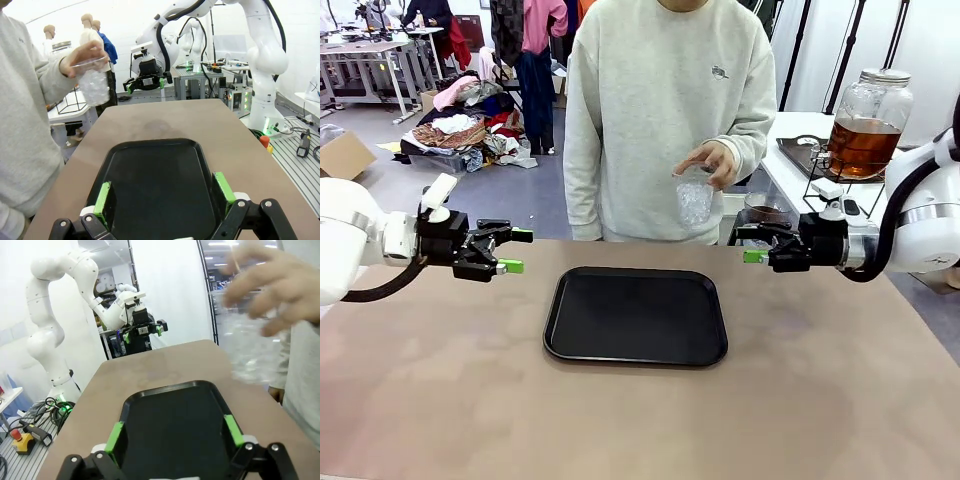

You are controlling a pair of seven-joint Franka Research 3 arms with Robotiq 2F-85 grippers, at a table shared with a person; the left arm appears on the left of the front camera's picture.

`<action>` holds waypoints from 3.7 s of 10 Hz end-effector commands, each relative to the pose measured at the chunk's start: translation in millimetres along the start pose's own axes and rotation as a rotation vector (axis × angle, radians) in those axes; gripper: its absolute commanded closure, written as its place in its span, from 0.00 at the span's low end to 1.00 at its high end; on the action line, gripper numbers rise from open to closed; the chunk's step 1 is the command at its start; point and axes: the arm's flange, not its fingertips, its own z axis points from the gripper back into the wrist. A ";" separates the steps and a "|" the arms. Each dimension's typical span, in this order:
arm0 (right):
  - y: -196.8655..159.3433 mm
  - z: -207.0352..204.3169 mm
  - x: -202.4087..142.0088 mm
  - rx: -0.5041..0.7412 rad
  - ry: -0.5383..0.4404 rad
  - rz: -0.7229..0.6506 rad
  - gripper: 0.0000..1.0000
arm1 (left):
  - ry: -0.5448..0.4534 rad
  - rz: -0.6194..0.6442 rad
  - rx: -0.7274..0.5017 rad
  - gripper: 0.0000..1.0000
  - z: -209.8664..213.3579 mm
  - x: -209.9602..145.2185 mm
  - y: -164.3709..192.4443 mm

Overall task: Pour the drink into the iced cup.
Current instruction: Open the gripper to release the iced cup you were holding.

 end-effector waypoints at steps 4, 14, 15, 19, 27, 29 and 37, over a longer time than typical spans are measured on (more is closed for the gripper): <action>18.8 14.1 -2.9 0.049 -0.001 0.042 0.00 | 0.000 -0.005 -0.002 0.00 -0.6 0.6 -0.4; 10.4 10.2 -4.8 0.034 0.002 0.023 0.00 | 0.000 -0.005 -0.002 0.00 -0.6 0.6 -0.4; 10.4 10.2 -4.8 0.034 0.002 0.023 0.00 | 0.000 -0.005 -0.002 0.00 -0.6 0.6 -0.4; 10.4 10.2 -4.8 0.034 0.002 0.023 0.00 | 0.000 -0.005 -0.002 0.00 -0.6 0.6 -0.4; 10.4 10.2 -4.8 0.034 0.002 0.023 0.00 | 0.000 -0.005 -0.002 0.00 -0.6 0.6 -0.4; 10.4 10.2 -4.8 0.034 0.002 0.023 0.00 | 0.000 -0.005 -0.002 0.00 -0.6 0.6 -0.4; 10.4 10.2 -4.8 0.034 0.002 0.023 0.00 | 0.000 -0.005 -0.002 0.00 -0.6 0.6 -0.4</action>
